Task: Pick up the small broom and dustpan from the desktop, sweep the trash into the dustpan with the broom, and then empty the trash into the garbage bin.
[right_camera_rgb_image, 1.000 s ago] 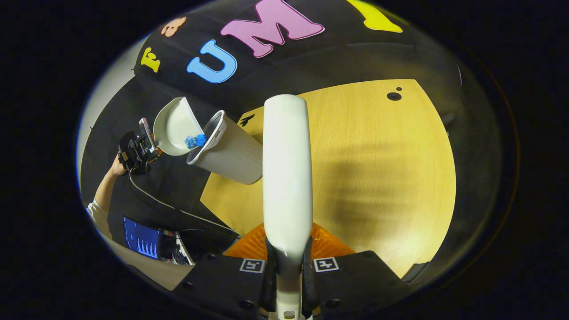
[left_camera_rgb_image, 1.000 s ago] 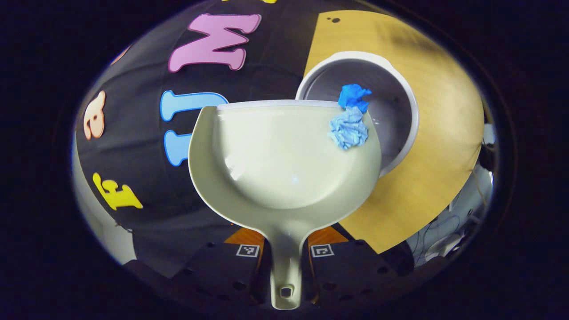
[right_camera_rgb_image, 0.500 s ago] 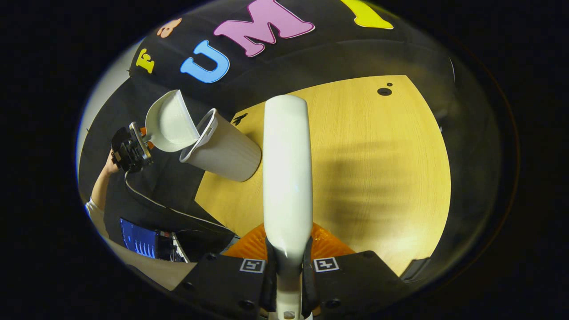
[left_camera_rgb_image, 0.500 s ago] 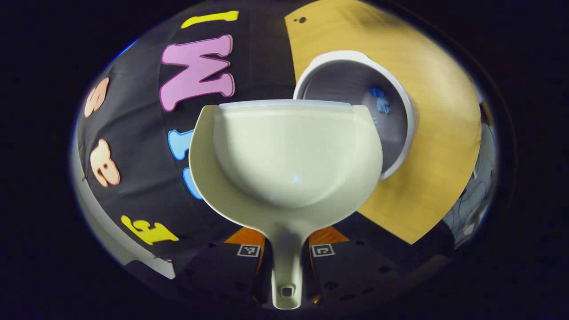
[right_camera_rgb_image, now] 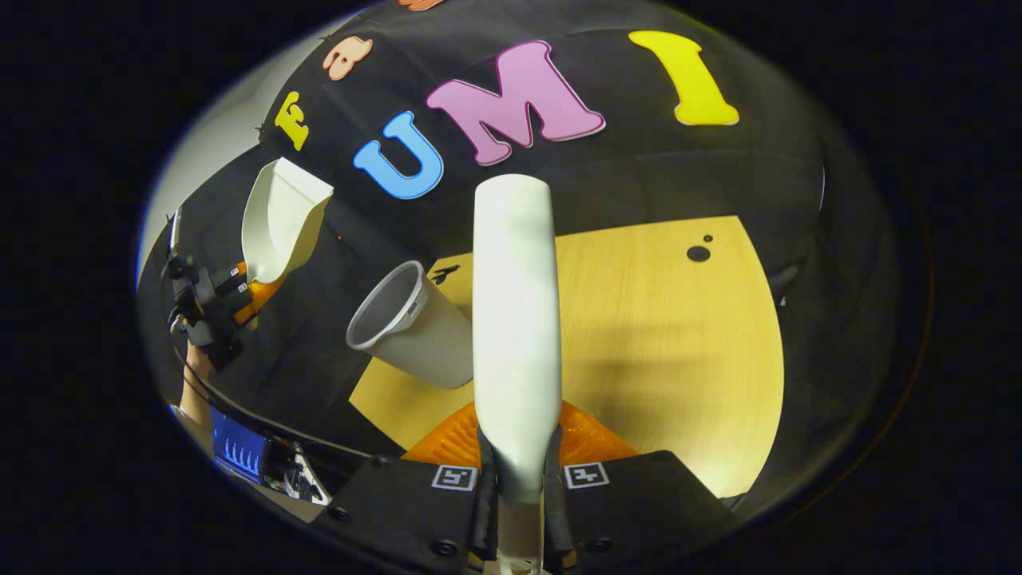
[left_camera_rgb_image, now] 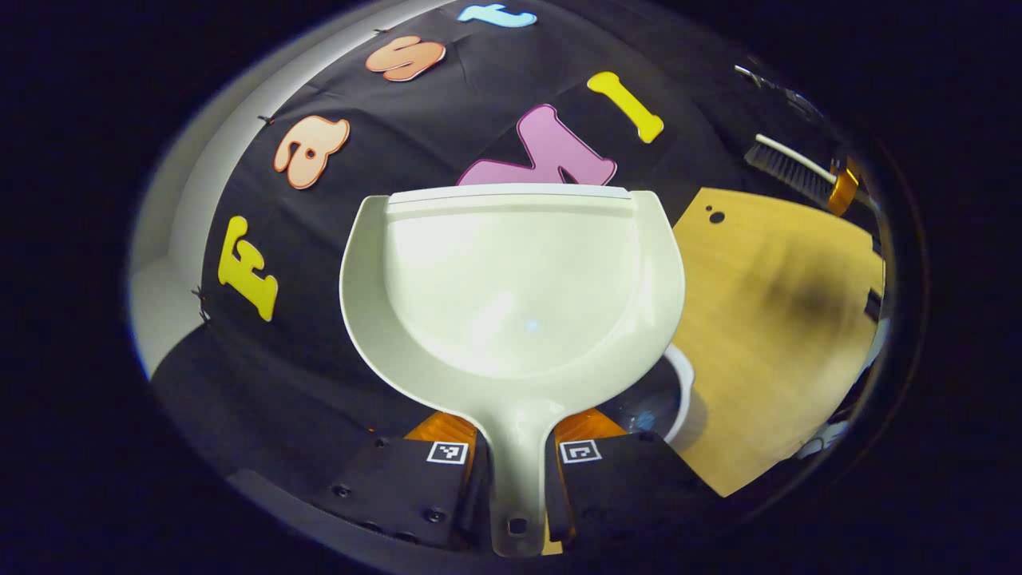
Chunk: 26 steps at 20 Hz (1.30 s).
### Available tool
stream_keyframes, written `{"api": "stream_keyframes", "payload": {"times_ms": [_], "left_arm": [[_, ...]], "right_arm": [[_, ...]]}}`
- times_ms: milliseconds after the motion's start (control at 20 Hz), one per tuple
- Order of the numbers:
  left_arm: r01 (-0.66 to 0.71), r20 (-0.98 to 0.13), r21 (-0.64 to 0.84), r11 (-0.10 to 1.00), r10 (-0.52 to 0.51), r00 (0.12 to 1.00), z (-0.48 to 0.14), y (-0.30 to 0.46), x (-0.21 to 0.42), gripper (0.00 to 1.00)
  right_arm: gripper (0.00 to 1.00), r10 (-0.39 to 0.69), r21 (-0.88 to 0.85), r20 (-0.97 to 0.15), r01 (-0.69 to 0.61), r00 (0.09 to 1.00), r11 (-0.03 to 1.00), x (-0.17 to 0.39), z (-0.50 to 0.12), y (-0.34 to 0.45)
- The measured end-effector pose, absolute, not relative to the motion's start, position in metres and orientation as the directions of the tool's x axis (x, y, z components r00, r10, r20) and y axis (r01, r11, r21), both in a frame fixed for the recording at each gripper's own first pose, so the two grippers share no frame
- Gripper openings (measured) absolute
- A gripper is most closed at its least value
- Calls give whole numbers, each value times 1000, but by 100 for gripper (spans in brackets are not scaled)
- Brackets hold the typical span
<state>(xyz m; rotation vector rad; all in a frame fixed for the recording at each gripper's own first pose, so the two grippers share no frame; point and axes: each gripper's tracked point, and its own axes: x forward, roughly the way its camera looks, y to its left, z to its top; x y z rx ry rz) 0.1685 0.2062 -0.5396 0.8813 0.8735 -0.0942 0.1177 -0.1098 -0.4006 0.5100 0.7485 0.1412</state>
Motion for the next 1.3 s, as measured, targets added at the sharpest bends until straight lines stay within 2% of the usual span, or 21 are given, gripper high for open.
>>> {"api": "stream_keyframes", "payload": {"times_ms": [150,250,350,500,600,700,800,900,1050,1150,1300], "left_arm": [[428,-783,426,797,87,616,-570,119,146,25],[426,-835,270,864,-10,549,-602,78,139,26],[336,-892,144,931,-25,452,-642,58,119,25],[148,-950,13,989,-34,311,-691,28,94,26],[89,-983,4,996,-13,184,-739,23,68,26],[144,-999,-6,990,-13,45,-776,18,41,26],[158,-997,-20,987,-8,-72,-800,25,26,26],[110,-986,-17,994,1,-164,-806,34,28,26],[77,-973,24,997,41,-228,-819,45,25,26],[82,-964,60,995,79,-254,-824,43,16,26],[56,-953,43,997,58,-296,-819,34,30,26]], "right_arm": [[25,267,474,-608,72,748,878,130,-394,-109],[25,234,449,-639,109,733,887,129,-408,-113],[25,169,395,-718,195,675,897,119,-441,-122],[25,73,284,-852,340,518,897,82,-514,-129],[25,94,260,-900,352,425,899,68,-555,-111],[26,155,293,-915,349,372,890,58,-587,-83],[26,186,302,-928,360,323,883,55,-614,-70],[26,185,290,-941,389,285,875,54,-634,-66],[26,147,230,-963,405,227,885,52,-659,-67],[25,158,217,-972,414,173,884,48,-674,-61],[27,188,214,-977,427,102,878,41,-693,-45]]}}
